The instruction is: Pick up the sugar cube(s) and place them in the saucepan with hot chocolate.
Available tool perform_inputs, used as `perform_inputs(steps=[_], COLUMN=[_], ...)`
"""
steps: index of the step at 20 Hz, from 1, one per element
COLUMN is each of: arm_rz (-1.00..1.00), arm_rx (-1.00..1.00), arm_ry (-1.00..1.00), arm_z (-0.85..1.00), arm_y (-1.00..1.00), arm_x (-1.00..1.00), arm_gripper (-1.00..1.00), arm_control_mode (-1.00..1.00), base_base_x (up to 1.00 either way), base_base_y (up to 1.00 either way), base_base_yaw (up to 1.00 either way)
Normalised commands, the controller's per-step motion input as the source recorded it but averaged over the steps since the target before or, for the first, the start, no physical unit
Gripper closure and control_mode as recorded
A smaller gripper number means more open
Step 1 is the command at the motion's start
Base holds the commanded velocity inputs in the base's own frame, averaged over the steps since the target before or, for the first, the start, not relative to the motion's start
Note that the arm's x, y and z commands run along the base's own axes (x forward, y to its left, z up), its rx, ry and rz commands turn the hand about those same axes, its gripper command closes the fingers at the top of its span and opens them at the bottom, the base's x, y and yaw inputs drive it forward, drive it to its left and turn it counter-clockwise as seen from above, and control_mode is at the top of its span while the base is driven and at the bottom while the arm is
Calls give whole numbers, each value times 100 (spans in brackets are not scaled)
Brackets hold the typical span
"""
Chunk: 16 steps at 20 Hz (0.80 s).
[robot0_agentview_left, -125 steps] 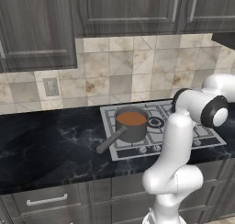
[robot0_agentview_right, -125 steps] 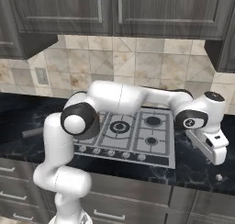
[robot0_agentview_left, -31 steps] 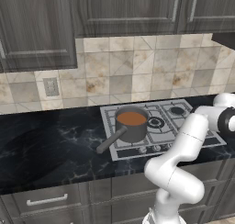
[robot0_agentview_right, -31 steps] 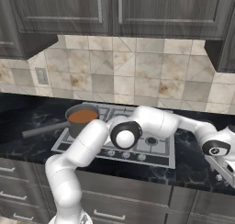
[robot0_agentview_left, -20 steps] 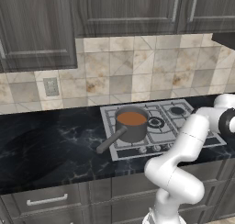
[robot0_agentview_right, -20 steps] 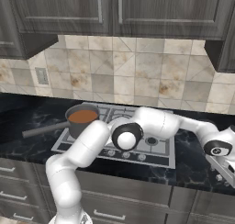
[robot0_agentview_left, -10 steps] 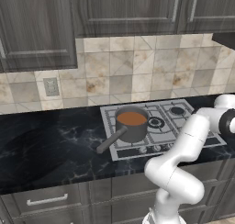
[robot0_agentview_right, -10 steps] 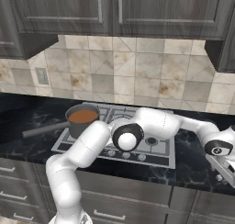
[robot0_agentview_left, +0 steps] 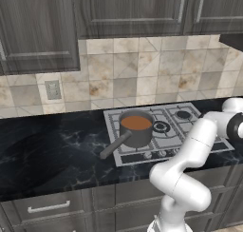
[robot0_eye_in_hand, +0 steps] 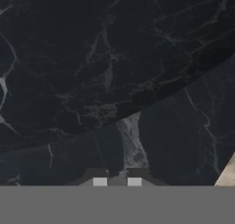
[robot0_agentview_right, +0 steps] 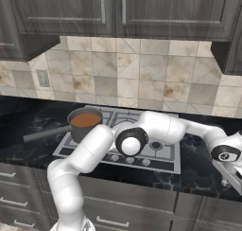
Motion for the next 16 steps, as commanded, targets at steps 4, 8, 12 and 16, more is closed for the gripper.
perform_inputs(steps=[4, 8, 12, 16], arm_rz=[-4, -8, -12, -10], arm_rx=[0, 0, 0, 0], arm_ry=[0, 0, 0, -1], arm_z=[0, 1, 19, 39], arm_y=[0, 4, 17, 52], arm_x=[-11, -19, -16, -17], arm_gripper=[100, 100, 100, 100], arm_control_mode=[-100, -100, -100, -100], base_base_x=[0, 0, 0, 0], base_base_y=[0, 0, 0, 0], base_base_yaw=[0, 0, 0, 0])
